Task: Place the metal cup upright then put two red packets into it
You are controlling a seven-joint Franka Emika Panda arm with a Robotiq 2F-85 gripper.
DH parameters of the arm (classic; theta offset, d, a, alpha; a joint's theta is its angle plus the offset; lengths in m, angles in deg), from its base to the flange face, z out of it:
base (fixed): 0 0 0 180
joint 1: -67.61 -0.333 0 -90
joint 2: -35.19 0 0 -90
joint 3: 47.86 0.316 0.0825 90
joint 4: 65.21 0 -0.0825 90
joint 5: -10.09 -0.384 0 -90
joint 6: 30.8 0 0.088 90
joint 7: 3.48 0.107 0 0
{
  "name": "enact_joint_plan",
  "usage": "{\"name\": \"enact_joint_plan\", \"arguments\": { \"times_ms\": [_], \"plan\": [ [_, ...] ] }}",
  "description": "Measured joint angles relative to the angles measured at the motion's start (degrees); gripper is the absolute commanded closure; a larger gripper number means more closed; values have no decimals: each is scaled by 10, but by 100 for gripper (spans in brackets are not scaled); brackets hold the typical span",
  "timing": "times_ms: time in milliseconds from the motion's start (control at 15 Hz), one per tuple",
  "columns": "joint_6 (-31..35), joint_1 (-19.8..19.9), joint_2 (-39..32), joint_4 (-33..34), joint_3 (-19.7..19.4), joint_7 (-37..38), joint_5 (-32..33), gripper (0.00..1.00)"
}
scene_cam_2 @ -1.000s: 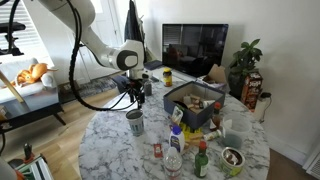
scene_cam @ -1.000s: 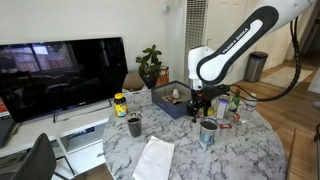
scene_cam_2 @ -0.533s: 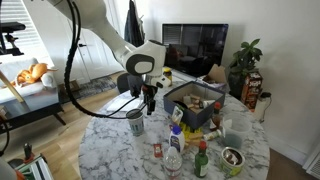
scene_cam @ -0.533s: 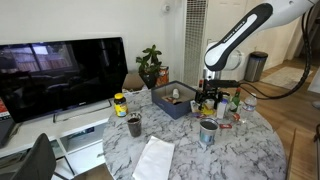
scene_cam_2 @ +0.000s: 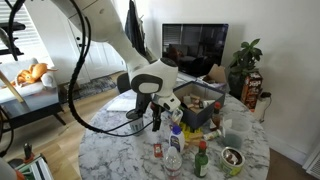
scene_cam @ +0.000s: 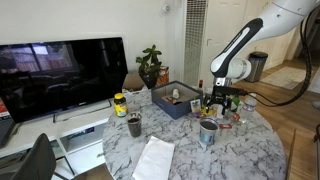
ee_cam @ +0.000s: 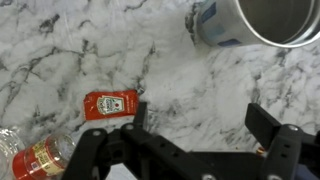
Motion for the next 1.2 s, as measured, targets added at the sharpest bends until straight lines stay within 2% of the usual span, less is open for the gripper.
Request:
{"name": "enact_joint_plan", "arguments": {
  "times_ms": [600, 933, 1067, 1200],
  "plan": [
    [133, 25, -97, 3, 11, -1, -74, 1],
    [156, 42, -118, 3, 20, -2, -100, 3],
    [156, 46, -121, 2, 20, -2, -101, 11],
    [156, 49, -123, 2, 20, -2, -104, 30]
  ]
}}
